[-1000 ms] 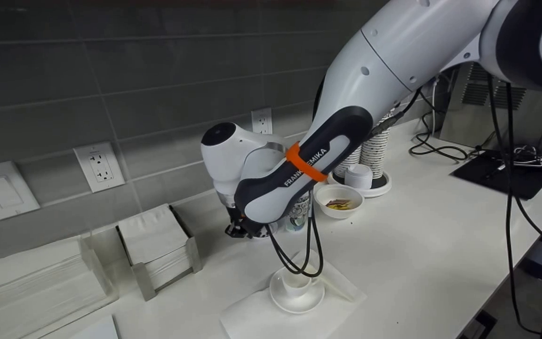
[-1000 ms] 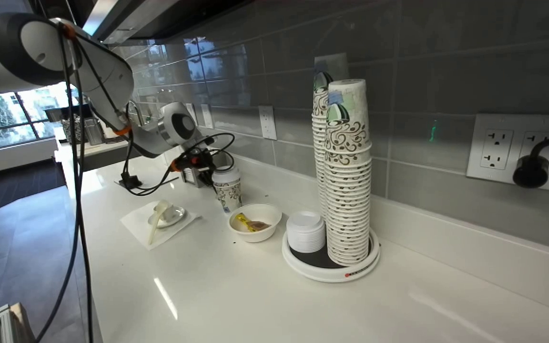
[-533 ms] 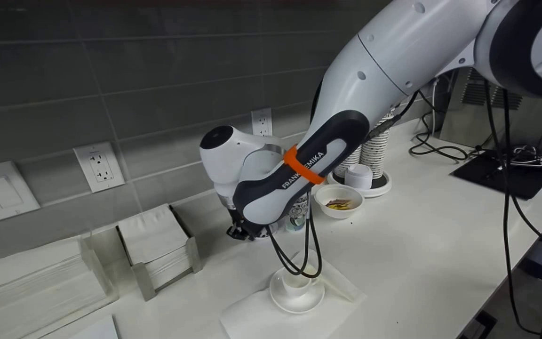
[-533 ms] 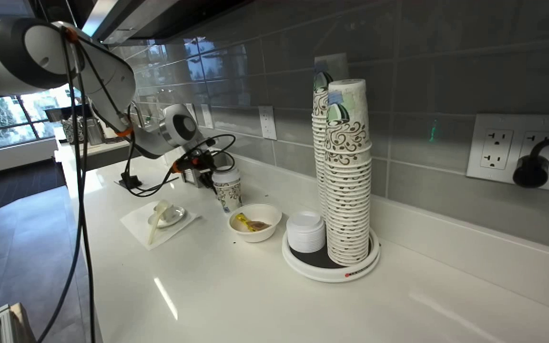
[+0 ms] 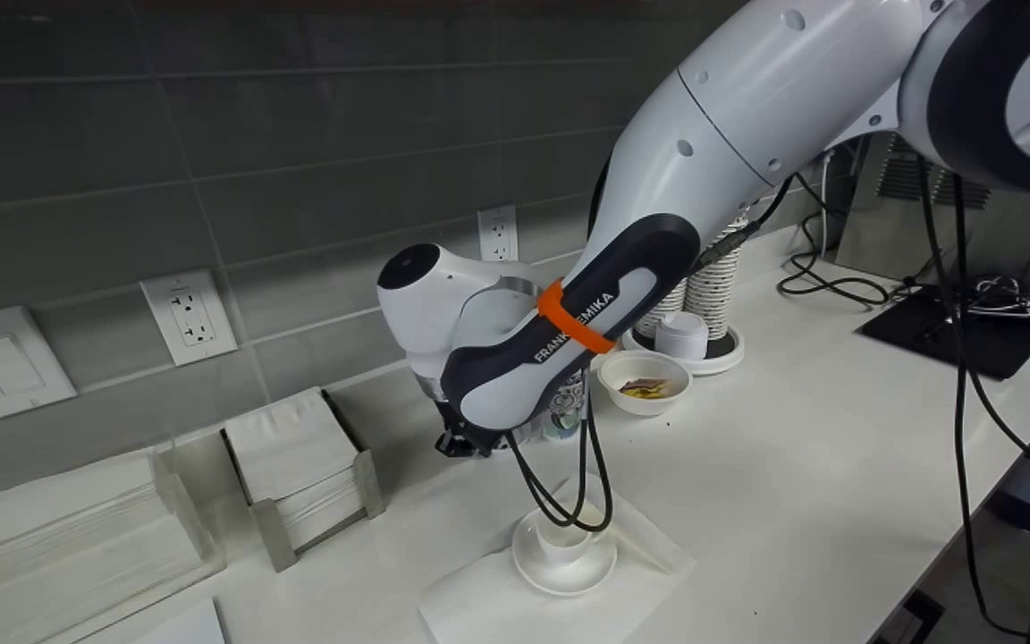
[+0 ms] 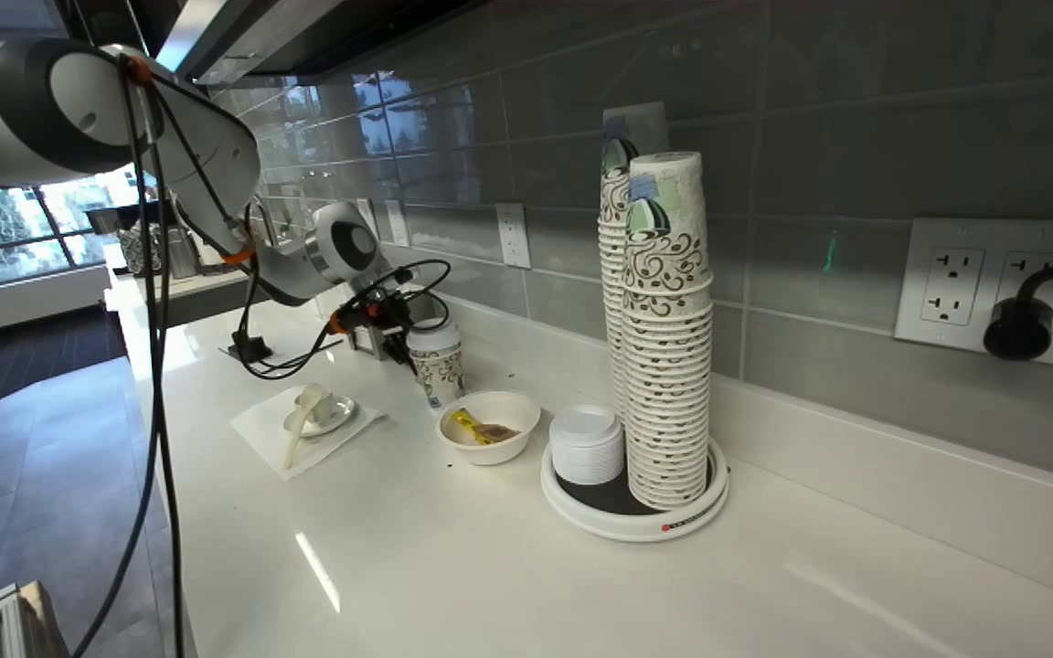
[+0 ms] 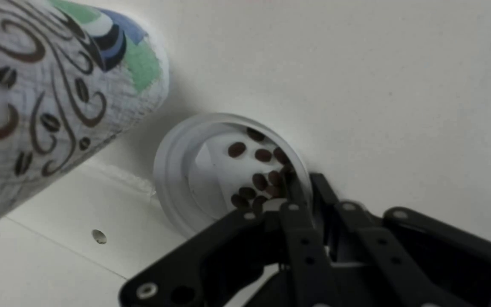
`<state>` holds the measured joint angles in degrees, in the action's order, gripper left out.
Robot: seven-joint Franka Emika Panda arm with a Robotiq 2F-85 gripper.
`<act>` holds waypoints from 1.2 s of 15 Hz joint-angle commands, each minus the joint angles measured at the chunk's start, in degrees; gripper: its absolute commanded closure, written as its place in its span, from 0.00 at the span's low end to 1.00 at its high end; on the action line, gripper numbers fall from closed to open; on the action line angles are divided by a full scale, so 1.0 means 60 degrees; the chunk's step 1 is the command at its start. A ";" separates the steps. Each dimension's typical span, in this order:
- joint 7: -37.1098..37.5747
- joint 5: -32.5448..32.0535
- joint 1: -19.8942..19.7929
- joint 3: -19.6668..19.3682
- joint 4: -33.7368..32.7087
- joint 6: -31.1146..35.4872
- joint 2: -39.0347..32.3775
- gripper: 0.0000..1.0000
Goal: Pick up the white lid on the left and pour its contents into the white plate on the right
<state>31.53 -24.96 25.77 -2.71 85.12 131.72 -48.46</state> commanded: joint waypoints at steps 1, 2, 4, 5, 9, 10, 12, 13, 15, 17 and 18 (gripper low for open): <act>0.0049 0.0221 0.0192 -0.0140 -0.0379 -0.0332 -0.0178 0.91; 0.0050 0.0220 0.0193 -0.0137 -0.0376 -0.0339 -0.0171 0.96; 0.0058 0.0210 0.0203 -0.0137 -0.0360 -0.0332 -0.0151 0.98; 0.0059 0.0208 0.0208 -0.0136 -0.0358 -0.0331 -0.0142 1.00; 0.0065 0.0193 0.0234 -0.0137 -0.0356 -0.0333 -0.0117 0.99; 0.0075 0.0176 0.0257 -0.0145 -0.0349 -0.0345 -0.0101 0.99; 0.0121 0.0120 0.0328 -0.0179 -0.0316 -0.0366 -0.0052 0.99; 0.0262 0.0076 0.0427 -0.0238 -0.0279 -0.0433 0.0012 0.99; 0.0510 -0.0040 0.0629 -0.0324 -0.0145 -0.0524 0.0186 0.99; 0.0679 -0.0139 0.0811 -0.0370 -0.0030 -0.0631 0.0357 0.99; 0.0809 -0.0202 0.0929 -0.0397 0.0029 -0.0742 0.0467 0.99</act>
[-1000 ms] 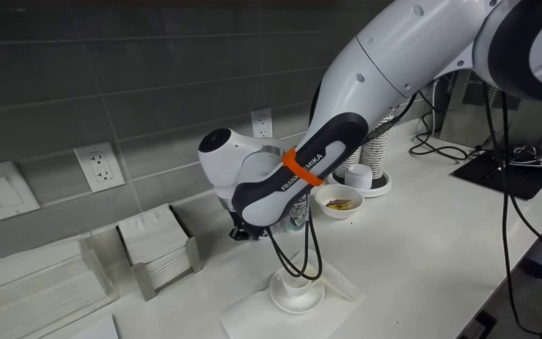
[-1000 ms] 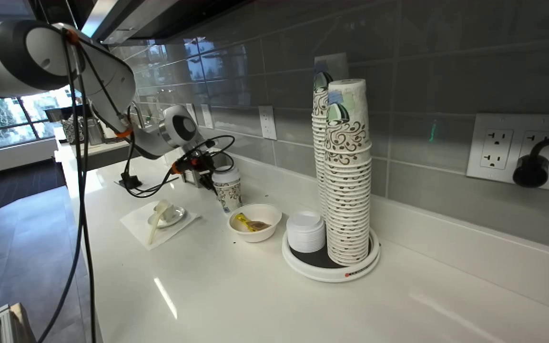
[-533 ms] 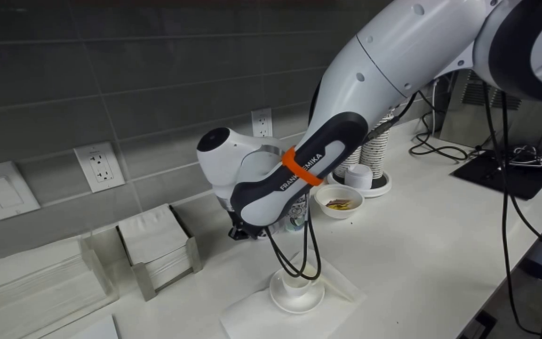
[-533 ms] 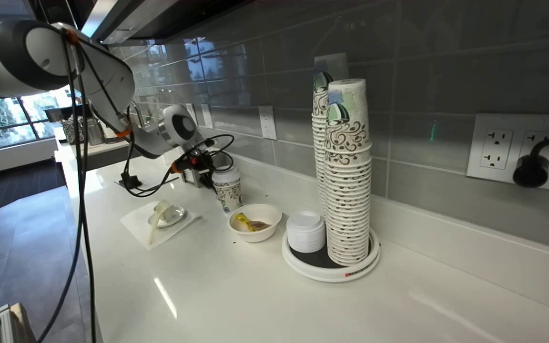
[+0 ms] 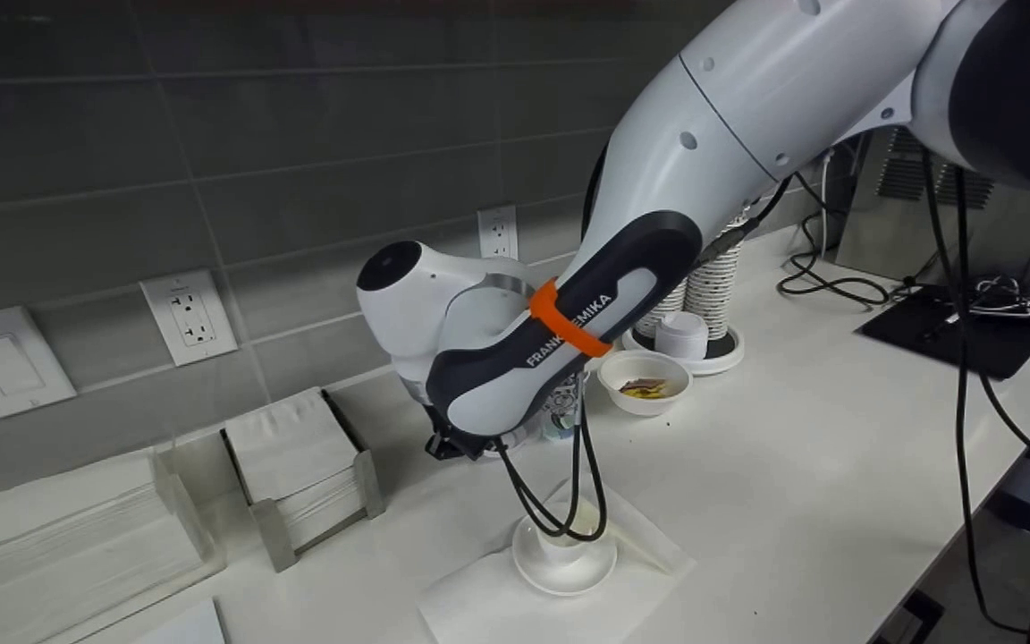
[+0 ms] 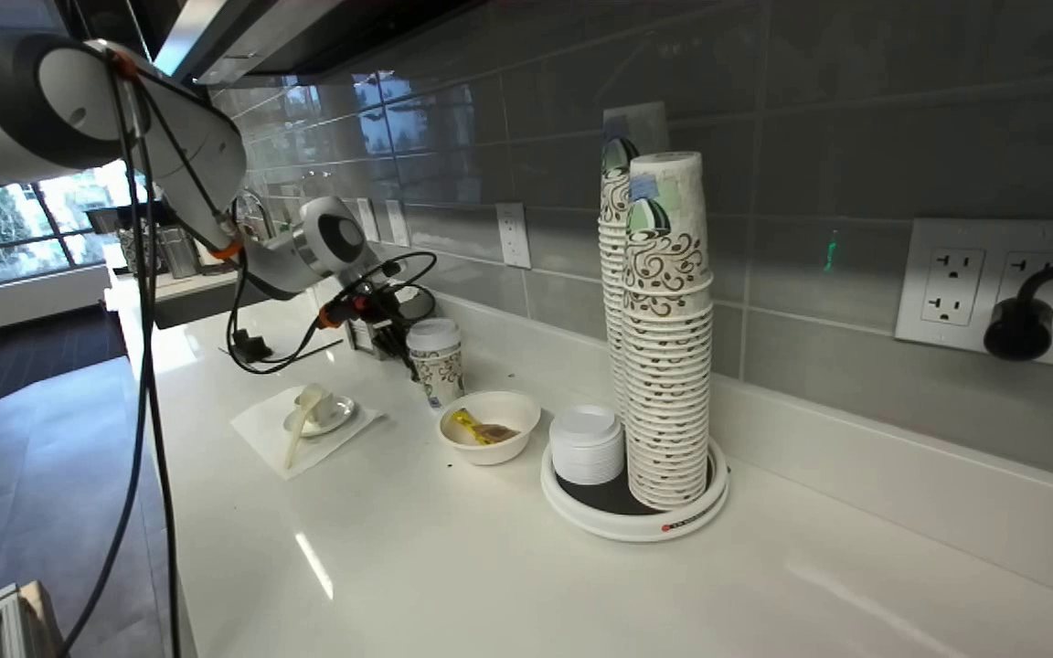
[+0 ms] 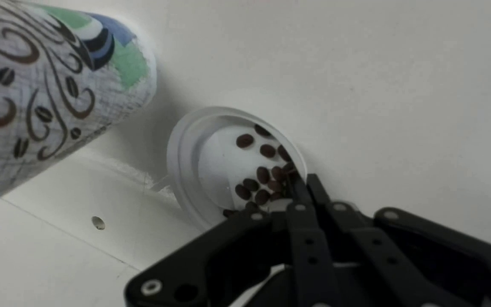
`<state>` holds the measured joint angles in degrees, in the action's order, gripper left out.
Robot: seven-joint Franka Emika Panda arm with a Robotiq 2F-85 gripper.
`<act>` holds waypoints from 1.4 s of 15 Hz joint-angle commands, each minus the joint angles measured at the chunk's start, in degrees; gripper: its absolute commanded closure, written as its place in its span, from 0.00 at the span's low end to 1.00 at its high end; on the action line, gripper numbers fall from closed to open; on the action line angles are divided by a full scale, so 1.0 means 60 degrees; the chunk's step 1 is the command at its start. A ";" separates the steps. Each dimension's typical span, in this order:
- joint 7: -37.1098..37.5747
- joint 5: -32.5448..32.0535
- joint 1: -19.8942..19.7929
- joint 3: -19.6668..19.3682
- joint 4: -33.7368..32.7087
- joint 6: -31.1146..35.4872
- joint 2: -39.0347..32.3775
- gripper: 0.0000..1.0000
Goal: Pick up the white lid on the left and pour its contents into the white plate on the right
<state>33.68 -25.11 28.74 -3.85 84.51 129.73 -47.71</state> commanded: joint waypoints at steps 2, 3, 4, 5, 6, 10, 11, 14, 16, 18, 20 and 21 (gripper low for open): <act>0.0734 -0.0347 0.0657 -0.0261 0.0278 -0.0577 0.0570 0.99; 0.0888 -0.0437 0.0762 -0.0284 0.0329 -0.0686 0.0675 0.99; 0.1016 -0.0494 0.0853 -0.0290 0.0412 -0.0832 0.0820 0.99; 0.1211 -0.0562 0.0961 -0.0325 0.0521 -0.1018 0.0981 0.99; 0.1403 -0.0615 0.1043 -0.0339 0.0651 -0.1259 0.1169 0.99; 0.1827 -0.0597 0.1067 -0.0156 0.1177 -0.2263 0.1924 0.99; 0.1873 -0.0591 0.1022 -0.0096 0.1386 -0.2508 0.2154 0.99; 0.1892 -0.0499 0.0813 0.0151 0.2075 -0.3122 0.2868 0.99; 0.1886 -0.0430 0.0670 0.0334 0.2439 -0.3481 0.3259 0.99; 0.1919 -0.0387 0.0525 0.0544 0.2727 -0.3807 0.3572 0.99; 0.1973 -0.0400 0.0370 0.0750 0.2989 -0.4051 0.3834 0.99; 0.2003 -0.0387 0.0274 0.0854 0.3103 -0.4118 0.3971 0.99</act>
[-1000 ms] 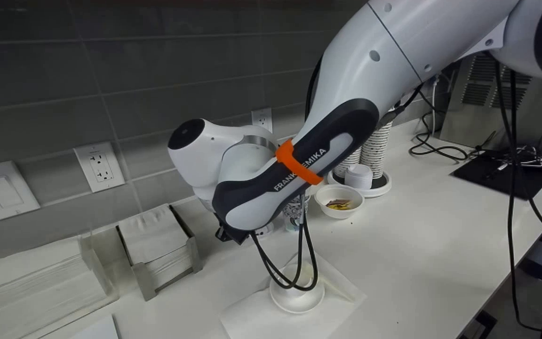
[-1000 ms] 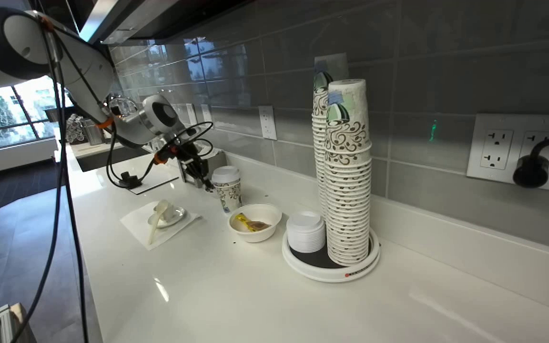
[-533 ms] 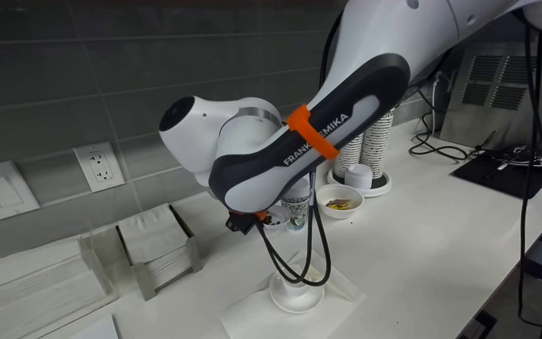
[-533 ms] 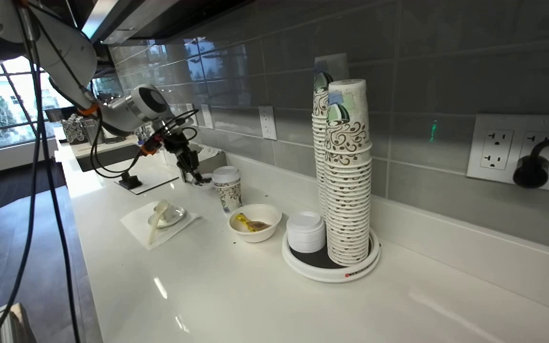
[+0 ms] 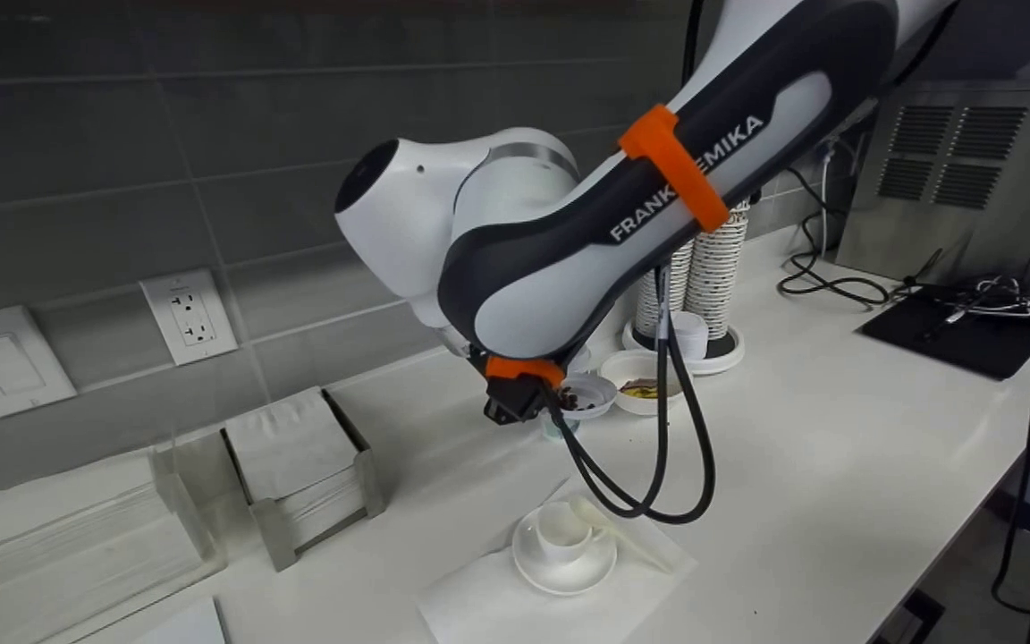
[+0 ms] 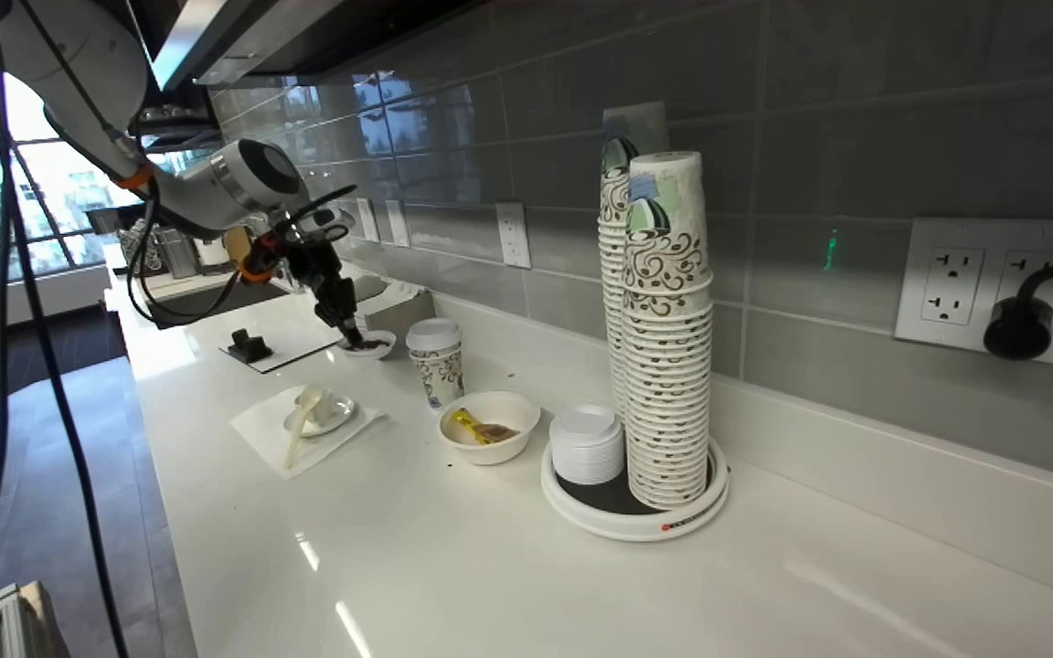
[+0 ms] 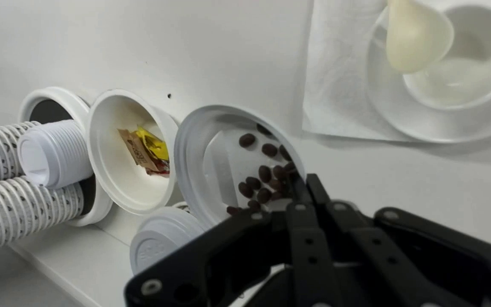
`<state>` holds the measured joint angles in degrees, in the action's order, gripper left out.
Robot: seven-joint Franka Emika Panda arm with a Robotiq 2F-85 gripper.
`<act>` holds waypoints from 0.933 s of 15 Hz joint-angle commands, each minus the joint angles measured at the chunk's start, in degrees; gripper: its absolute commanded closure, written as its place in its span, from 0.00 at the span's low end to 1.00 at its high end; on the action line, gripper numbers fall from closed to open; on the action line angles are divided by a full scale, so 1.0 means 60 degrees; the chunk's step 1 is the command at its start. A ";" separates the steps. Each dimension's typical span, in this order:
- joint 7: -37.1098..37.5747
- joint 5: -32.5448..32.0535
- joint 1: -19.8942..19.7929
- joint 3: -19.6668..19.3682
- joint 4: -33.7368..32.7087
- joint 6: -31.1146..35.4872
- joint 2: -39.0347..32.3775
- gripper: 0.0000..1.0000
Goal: Pick up the white lid on the left and pour its contents into the white plate on the right
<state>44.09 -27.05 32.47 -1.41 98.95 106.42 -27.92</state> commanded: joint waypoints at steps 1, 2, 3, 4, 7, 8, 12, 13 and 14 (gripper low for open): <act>0.0359 -0.0060 -0.0458 0.0514 0.0738 -0.0267 0.0745 0.99; 0.0476 -0.0180 -0.0582 0.0540 0.0825 -0.0150 0.0851 0.99; 0.0603 -0.0330 -0.0693 0.0541 0.0840 -0.0052 0.0887 0.99; 0.0606 -0.0192 -0.0889 0.0567 0.0816 -0.0071 0.0934 0.99; 0.0760 0.0005 -0.1477 0.0488 0.0684 0.0085 0.0945 0.99; 0.0755 0.0030 -0.1657 0.0475 0.0690 0.0154 0.0954 0.99; 0.0500 -0.0010 -0.2359 0.0406 0.0866 0.0864 0.0949 0.99; 0.0448 0.0003 -0.2512 0.0383 0.0914 0.1081 0.0943 0.99; 0.0385 0.0075 -0.2666 0.0365 0.0967 0.1289 0.0943 0.99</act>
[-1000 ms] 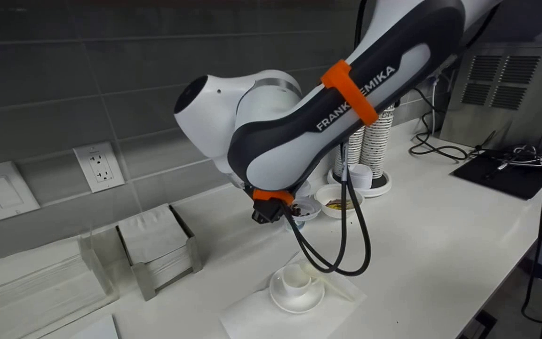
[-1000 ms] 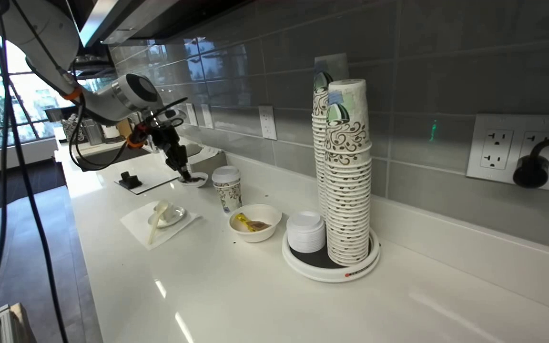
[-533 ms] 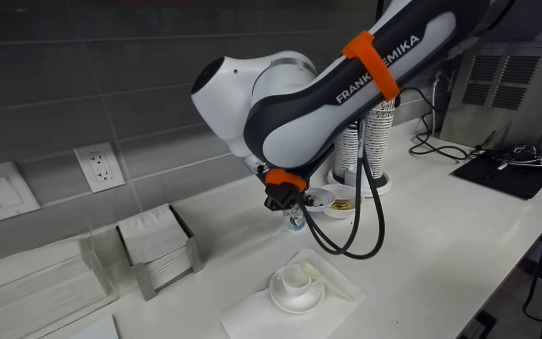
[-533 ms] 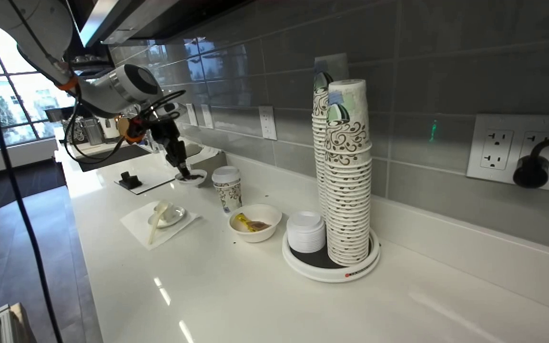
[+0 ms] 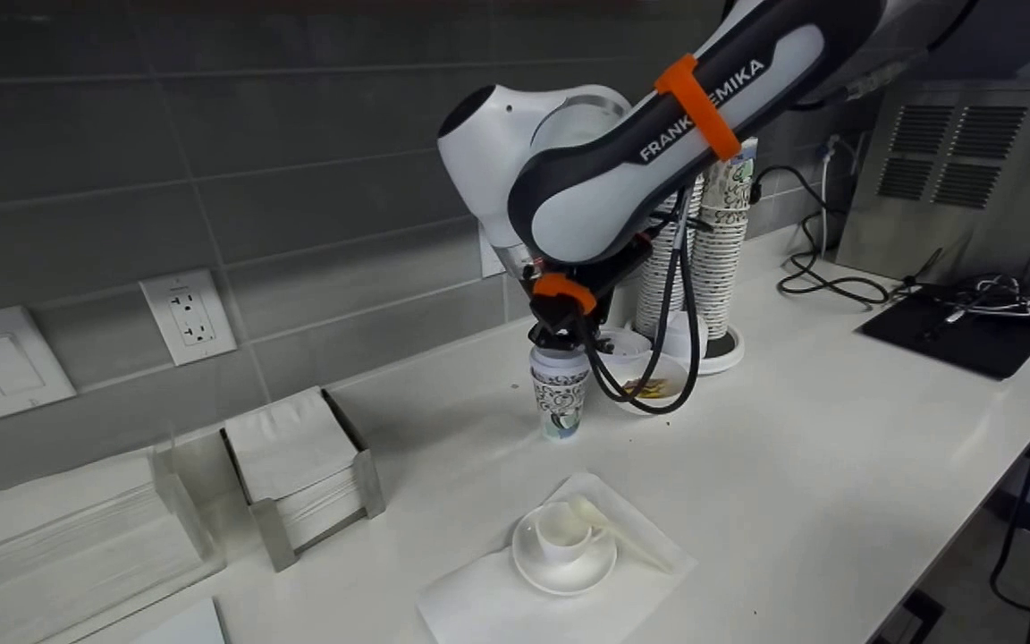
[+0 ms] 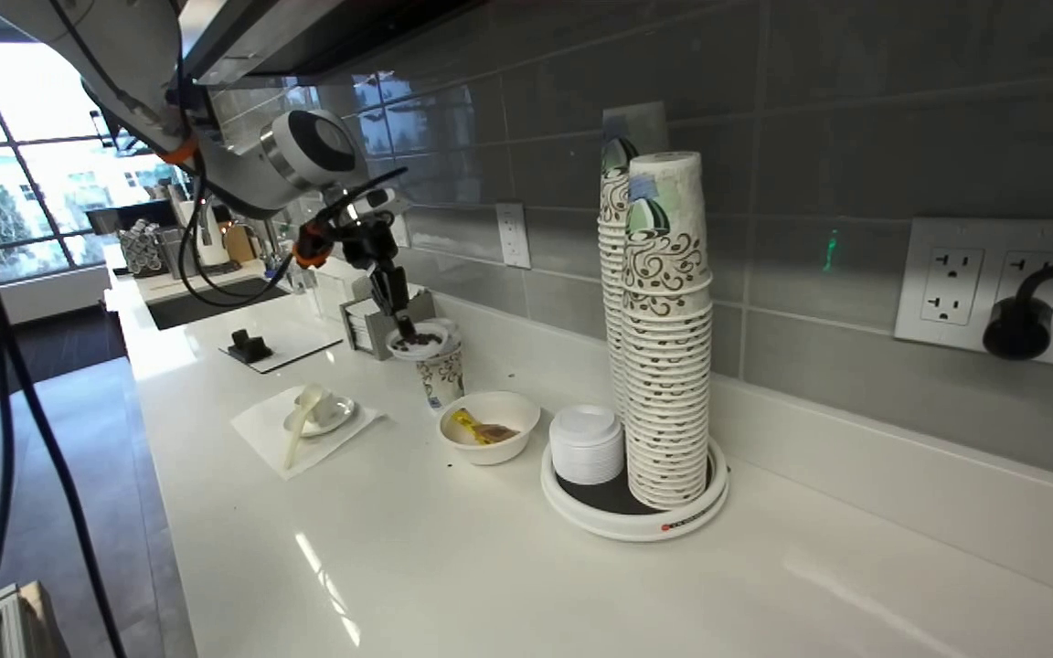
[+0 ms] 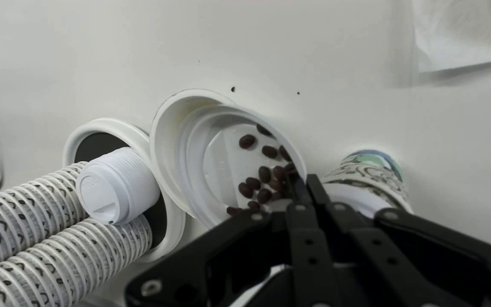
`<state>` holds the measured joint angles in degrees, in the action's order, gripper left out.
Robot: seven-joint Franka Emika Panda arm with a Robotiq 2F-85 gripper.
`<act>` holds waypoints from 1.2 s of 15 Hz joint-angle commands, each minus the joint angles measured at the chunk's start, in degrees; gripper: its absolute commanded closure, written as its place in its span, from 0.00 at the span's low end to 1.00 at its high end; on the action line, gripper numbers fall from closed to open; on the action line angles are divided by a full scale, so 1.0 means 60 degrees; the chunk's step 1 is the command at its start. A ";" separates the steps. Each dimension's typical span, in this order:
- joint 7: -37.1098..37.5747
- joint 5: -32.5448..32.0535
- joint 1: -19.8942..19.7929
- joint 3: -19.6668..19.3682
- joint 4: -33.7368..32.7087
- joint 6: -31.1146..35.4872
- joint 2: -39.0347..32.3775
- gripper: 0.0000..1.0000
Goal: Pick up the white lid on the left and pour its contents into the white plate on the right
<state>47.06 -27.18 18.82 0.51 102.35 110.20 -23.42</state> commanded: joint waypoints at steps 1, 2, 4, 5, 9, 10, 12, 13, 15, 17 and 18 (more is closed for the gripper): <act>-0.0176 0.0176 -0.0546 0.0025 0.0483 0.0886 0.0209 0.99; -0.0203 0.0250 -0.0689 0.0002 0.0595 0.1138 0.0241 0.99; -0.0240 0.0331 -0.0944 -0.0045 0.0906 0.1713 0.0396 0.99; -0.0195 0.0375 -0.1061 -0.0098 0.1088 0.1976 0.0510 0.99; -0.0110 0.0750 -0.1544 -0.0321 0.1787 0.2896 0.0936 0.99; -0.0103 0.0876 -0.1667 -0.0376 0.2002 0.3103 0.1069 0.99; -0.0174 0.1202 -0.1900 -0.0448 0.2390 0.3488 0.1318 0.99; -0.0220 0.1391 -0.2009 -0.0465 0.2578 0.3685 0.1433 0.99; -0.0365 0.1852 -0.2207 -0.0444 0.3039 0.4291 0.1696 0.99; -0.0400 0.2273 -0.2334 -0.0445 0.3540 0.5047 0.1943 0.99; -0.0379 0.2392 -0.2356 -0.0473 0.3734 0.5279 0.2014 0.99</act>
<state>45.68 -16.34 5.47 -2.32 118.92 136.40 -15.22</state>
